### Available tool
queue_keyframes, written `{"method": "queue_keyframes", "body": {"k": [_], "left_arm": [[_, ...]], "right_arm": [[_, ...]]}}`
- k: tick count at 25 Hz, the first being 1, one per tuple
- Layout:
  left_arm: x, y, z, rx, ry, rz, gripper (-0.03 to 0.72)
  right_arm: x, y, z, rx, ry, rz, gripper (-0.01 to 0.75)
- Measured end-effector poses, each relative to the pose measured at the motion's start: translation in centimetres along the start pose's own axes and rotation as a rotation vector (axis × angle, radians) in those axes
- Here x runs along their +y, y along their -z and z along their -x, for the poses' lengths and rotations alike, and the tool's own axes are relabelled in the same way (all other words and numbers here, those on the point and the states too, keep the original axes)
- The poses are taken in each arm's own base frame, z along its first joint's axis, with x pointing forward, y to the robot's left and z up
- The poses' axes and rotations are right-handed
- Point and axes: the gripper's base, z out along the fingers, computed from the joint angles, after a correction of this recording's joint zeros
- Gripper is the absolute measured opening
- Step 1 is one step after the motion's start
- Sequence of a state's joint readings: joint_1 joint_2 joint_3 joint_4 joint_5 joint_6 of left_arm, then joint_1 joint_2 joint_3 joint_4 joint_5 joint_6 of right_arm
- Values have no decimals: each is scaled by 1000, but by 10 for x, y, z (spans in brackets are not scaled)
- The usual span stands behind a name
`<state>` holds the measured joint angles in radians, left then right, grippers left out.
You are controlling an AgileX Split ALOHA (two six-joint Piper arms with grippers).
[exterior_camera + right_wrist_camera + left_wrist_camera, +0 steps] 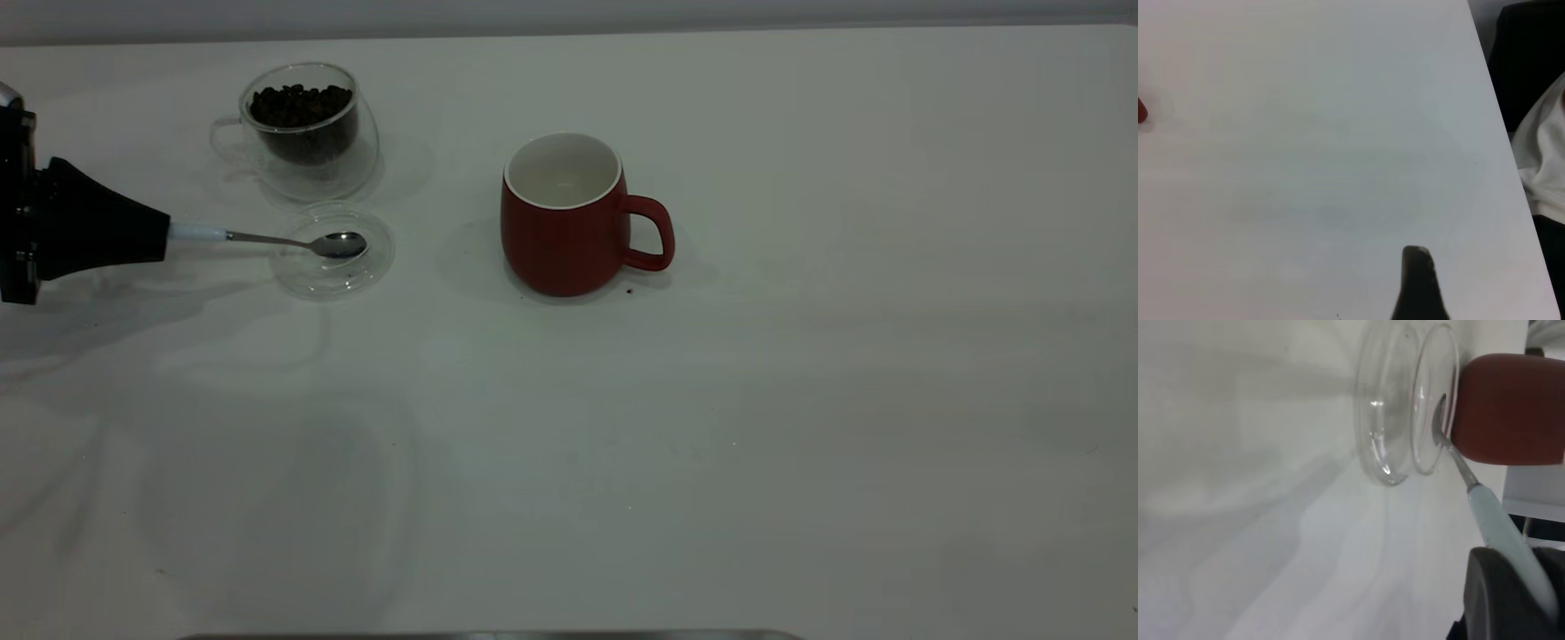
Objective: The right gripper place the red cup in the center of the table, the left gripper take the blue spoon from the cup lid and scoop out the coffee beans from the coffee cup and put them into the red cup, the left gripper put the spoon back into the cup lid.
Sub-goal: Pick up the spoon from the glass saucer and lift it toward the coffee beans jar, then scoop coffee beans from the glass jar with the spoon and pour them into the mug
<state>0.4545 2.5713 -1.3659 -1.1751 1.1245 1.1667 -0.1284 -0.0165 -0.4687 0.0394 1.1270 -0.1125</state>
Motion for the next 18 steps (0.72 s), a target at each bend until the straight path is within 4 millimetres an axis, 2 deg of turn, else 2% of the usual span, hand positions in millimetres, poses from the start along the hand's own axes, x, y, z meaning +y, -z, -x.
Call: {"method": "queue_keyframes", "body": {"k": [3,5,14,18], "left_arm": [[-6,8,5,-6,-33,10,126],[-18,18,15,-30,-72,25,126],[-93,63,47,-125,-327,82,126],[-102,67,51,-130,-459,93,126]], "right_arm": [[0,0,0,0,0,0,573],[0,0,0,0,0,0,573],[0,0,0,0,0,0,573],[0,0,0,0,0,0,573]]}}
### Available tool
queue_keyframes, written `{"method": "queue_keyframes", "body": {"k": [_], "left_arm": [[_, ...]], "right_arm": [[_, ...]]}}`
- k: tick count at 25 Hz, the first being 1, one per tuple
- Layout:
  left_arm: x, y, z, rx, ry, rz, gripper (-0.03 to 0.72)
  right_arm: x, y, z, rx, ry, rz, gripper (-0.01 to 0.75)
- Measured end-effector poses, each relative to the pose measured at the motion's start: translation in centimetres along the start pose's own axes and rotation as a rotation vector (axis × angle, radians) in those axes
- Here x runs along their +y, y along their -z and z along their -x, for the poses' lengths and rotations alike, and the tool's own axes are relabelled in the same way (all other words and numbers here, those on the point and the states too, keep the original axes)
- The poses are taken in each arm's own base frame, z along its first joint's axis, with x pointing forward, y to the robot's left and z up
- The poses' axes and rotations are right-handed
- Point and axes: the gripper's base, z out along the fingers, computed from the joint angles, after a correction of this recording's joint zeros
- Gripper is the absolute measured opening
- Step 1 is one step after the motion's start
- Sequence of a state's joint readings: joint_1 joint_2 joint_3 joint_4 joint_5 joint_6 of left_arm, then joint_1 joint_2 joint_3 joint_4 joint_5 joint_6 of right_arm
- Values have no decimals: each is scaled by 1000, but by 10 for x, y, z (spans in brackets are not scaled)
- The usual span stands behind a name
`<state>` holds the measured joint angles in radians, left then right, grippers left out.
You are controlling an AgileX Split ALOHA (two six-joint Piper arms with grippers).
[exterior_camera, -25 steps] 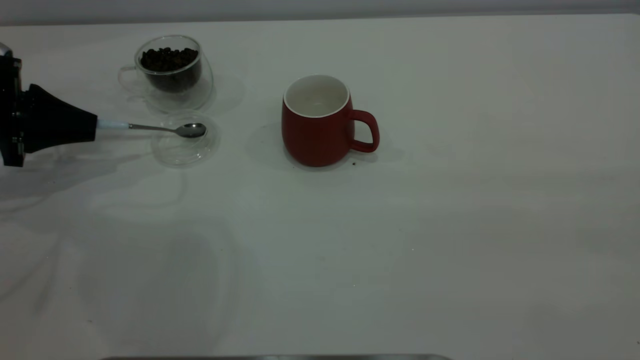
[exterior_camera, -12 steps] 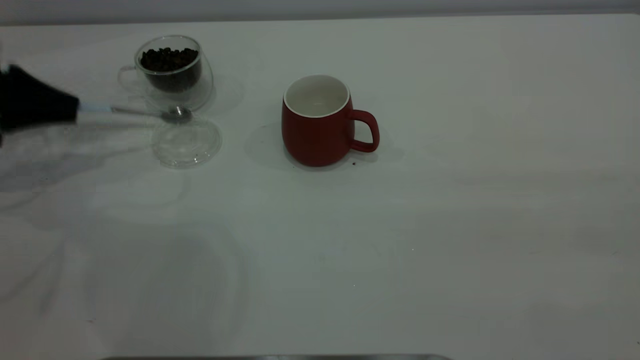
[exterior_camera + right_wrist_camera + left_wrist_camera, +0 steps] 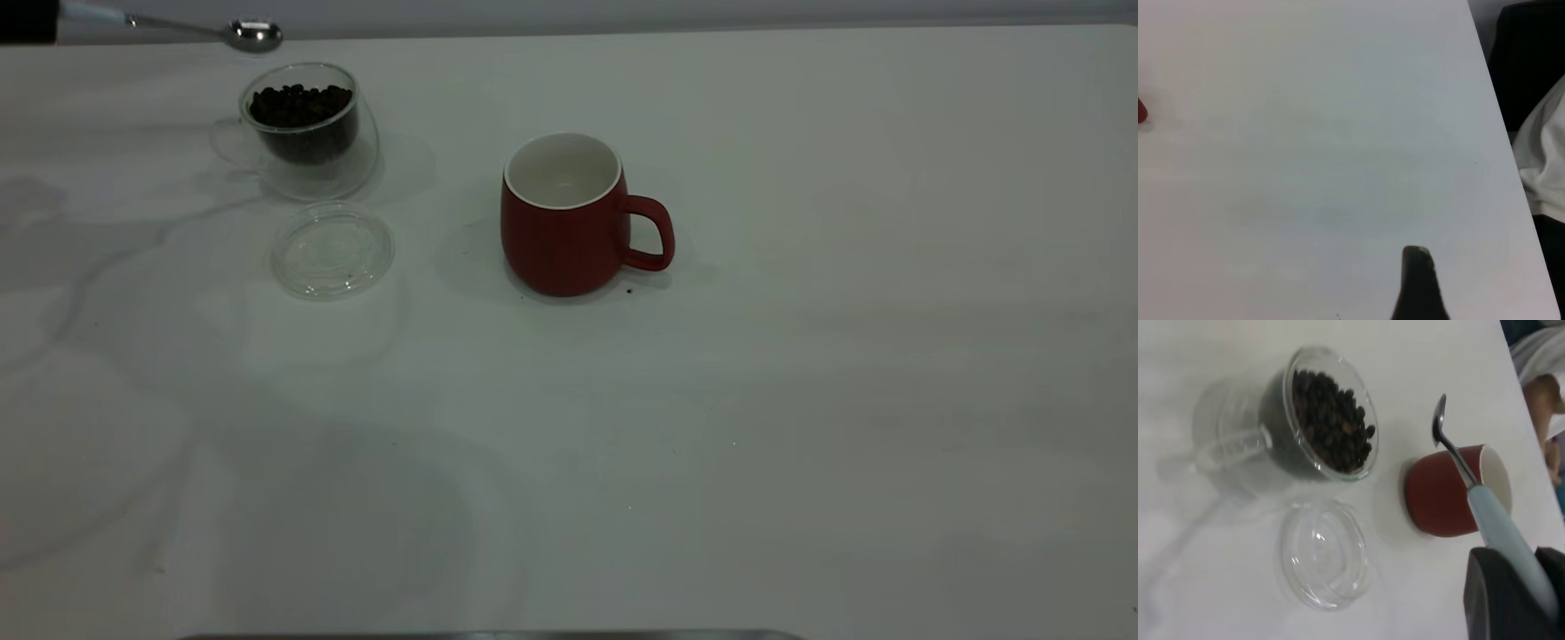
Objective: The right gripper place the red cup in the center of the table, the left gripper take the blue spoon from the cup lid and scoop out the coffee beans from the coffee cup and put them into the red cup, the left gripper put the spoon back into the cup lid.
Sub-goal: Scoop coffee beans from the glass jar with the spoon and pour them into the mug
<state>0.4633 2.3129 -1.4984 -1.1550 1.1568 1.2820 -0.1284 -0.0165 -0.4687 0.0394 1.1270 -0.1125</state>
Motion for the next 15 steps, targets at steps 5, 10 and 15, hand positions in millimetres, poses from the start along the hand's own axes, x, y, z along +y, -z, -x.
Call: {"method": "queue_keyframes", "body": {"k": [5,10,15], "left_arm": [[0,-13,4,8,-129,60,126],[0,-32,11,17,-246,164,126],[-2,-47,16,30,-335,221,126]], "right_arm": [[0,0,0,0,0,0,573],[0,0,0,0,0,0,573],[0,0,0,0,0,0,573]]}}
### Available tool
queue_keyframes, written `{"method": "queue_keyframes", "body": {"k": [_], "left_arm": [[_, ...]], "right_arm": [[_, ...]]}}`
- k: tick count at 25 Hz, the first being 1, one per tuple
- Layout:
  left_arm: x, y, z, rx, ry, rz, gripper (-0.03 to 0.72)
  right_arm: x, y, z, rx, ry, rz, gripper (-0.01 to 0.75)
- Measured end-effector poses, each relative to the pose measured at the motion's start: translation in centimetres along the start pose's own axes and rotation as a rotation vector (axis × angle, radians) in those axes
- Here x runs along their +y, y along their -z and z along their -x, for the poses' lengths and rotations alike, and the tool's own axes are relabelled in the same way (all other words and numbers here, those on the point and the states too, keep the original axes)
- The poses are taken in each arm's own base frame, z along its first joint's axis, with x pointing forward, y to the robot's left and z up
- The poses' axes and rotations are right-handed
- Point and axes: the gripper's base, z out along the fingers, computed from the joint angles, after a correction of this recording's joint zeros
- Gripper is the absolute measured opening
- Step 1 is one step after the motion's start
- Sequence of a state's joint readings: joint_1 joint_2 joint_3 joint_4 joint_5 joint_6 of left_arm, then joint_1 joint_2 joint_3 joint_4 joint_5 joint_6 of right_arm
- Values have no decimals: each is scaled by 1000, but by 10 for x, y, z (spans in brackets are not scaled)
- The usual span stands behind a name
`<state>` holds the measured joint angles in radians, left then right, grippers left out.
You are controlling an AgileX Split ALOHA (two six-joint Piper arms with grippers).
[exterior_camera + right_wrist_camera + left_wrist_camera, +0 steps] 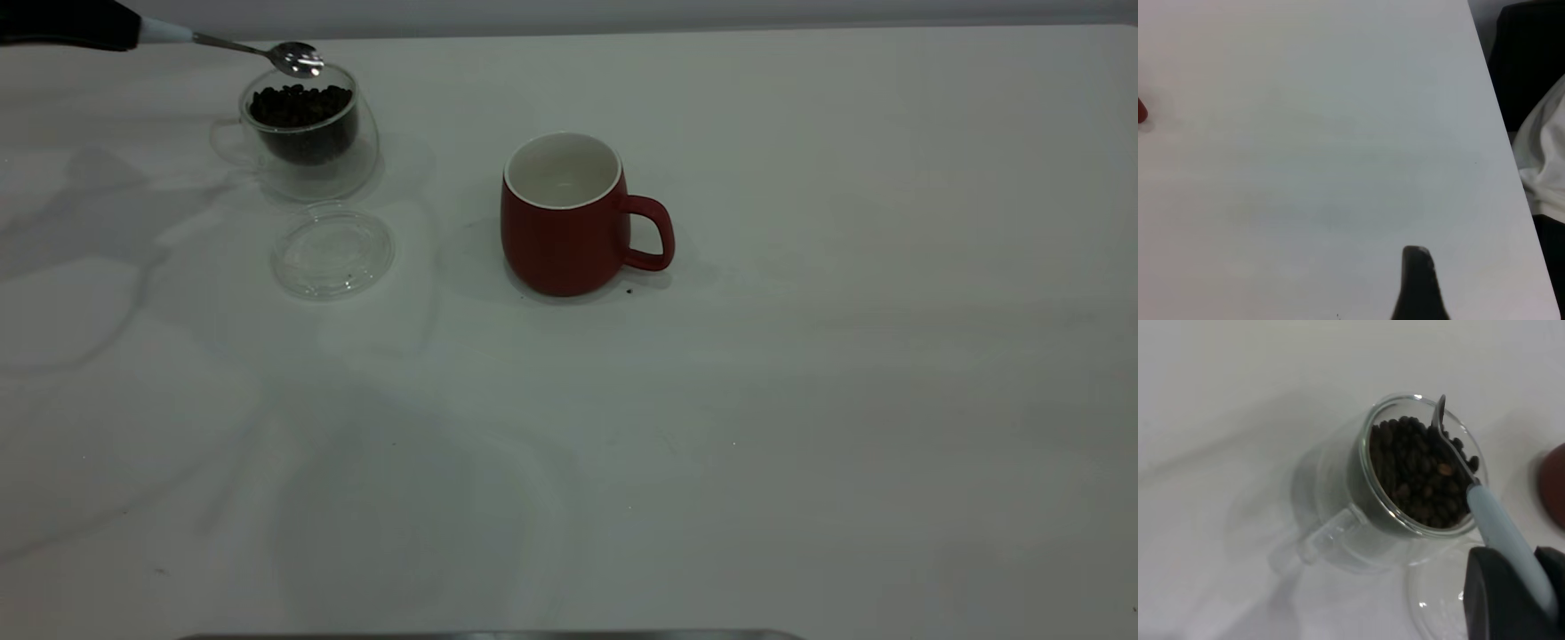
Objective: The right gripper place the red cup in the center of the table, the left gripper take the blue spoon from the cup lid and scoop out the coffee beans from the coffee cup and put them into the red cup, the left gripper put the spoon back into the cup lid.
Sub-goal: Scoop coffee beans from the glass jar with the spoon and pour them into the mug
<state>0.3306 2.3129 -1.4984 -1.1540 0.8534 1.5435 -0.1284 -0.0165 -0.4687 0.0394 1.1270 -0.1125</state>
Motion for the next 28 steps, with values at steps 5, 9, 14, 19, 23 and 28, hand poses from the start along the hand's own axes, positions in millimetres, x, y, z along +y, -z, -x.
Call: {"method": "queue_keyframes", "body": {"k": [5,9,14,19,23,28], "left_arm": [[0,-9,-1,13,-31,20,126],[3,-14,-6,30,-29,27,126],[6,-20,-14,47,18,21,126],[9,-26,-21,60,179,11,126],[9,-29,-24,68,330,2,126],[8,-29,-24,71,509,-3,126]], "right_arm": [[0,0,0,0,-1,0,573],[0,0,0,0,-1,0,573],[0,0,0,0,-1,0,573],[0,0,0,0,-1,0,573],[0,0,0,0,-1,0,573],[0,0,0,0,-1,0,573]]}}
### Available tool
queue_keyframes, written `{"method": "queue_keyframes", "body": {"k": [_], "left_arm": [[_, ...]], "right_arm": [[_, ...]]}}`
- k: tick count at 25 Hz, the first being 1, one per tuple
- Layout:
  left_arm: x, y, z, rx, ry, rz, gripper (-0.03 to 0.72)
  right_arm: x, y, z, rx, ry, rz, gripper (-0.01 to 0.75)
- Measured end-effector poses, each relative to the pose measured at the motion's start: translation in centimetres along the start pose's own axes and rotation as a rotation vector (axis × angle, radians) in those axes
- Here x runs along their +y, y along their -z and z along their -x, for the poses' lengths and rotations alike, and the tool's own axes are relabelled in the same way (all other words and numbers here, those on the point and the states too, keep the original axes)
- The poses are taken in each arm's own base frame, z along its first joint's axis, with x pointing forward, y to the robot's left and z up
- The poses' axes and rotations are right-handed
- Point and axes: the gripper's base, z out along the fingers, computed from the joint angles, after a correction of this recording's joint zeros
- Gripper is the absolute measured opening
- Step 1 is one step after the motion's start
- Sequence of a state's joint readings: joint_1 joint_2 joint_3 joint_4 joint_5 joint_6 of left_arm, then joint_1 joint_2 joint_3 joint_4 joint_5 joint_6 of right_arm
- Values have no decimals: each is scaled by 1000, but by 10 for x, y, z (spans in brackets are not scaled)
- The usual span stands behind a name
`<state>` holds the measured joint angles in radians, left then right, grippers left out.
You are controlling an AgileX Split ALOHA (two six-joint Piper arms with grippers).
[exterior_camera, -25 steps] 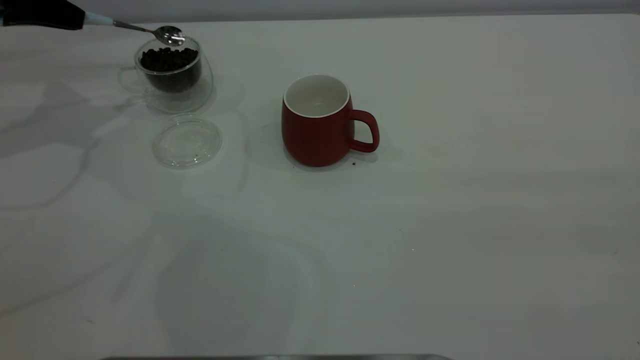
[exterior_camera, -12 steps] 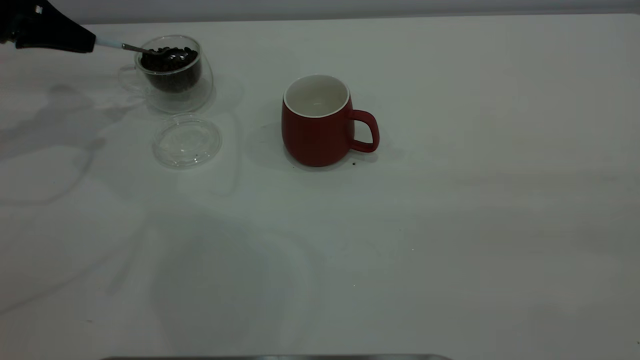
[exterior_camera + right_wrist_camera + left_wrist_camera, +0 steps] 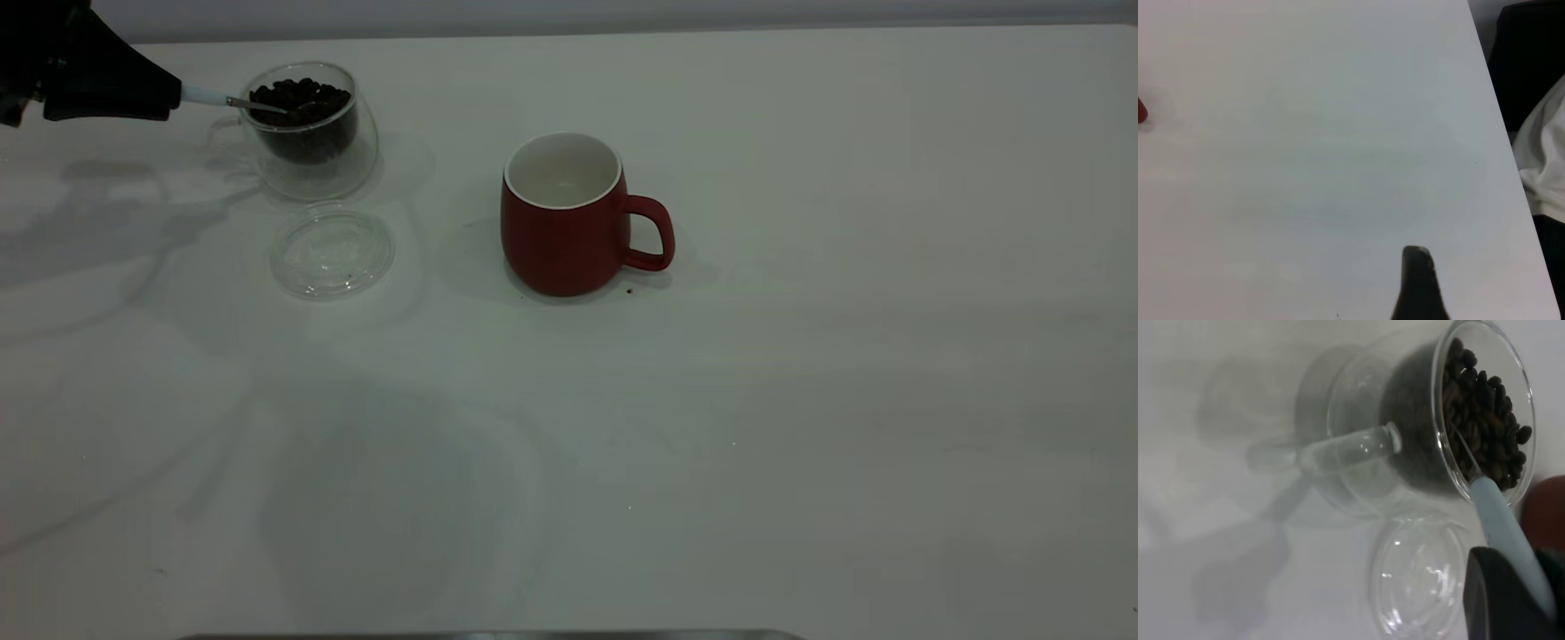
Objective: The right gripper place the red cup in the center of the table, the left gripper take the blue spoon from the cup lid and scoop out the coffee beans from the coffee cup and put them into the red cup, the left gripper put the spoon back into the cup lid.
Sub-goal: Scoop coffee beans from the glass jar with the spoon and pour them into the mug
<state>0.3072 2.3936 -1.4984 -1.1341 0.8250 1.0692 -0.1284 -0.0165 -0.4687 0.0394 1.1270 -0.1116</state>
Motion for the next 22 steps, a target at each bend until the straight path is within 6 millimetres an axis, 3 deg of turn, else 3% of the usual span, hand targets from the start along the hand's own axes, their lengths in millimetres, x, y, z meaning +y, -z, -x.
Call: {"method": "queue_keyframes", "body": {"k": [12,22], "left_arm": [[0,3,1,-8,262,-28,126],[11,28,1,-51,356,-151,126]], "right_arm": [[0,0,0,0,0,0,573],[0,0,0,0,0,0,573]]}}
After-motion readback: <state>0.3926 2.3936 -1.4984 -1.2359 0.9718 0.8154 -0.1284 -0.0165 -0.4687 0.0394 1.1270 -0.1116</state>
